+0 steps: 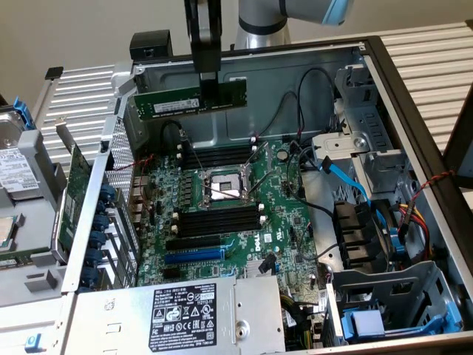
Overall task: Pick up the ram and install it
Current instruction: 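Pick up the ram and move it above insertion slot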
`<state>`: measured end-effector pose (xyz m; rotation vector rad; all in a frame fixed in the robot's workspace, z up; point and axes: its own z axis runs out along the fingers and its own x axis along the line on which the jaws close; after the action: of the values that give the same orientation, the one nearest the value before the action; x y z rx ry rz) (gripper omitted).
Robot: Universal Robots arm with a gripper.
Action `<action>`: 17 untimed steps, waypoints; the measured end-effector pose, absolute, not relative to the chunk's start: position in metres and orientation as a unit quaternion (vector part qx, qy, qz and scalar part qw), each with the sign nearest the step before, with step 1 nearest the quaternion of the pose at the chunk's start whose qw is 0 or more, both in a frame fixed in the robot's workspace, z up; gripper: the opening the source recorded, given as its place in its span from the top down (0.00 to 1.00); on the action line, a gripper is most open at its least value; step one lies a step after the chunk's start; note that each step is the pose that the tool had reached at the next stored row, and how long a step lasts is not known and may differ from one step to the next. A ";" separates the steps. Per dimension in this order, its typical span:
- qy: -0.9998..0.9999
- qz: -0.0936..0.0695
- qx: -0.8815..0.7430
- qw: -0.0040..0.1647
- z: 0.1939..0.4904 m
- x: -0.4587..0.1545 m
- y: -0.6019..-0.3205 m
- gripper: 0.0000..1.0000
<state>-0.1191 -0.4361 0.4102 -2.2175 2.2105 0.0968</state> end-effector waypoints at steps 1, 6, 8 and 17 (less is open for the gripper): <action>0.706 0.031 -0.708 0.004 0.410 -0.117 -0.434 0.88; 0.706 0.031 -0.707 0.005 0.407 -0.109 -0.427 0.88; 0.707 0.031 -0.706 0.005 0.404 -0.109 -0.426 0.88; 0.711 0.031 -0.703 0.005 0.392 -0.108 -0.415 0.88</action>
<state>-0.1076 -0.4154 0.3920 -2.2000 2.2254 0.0980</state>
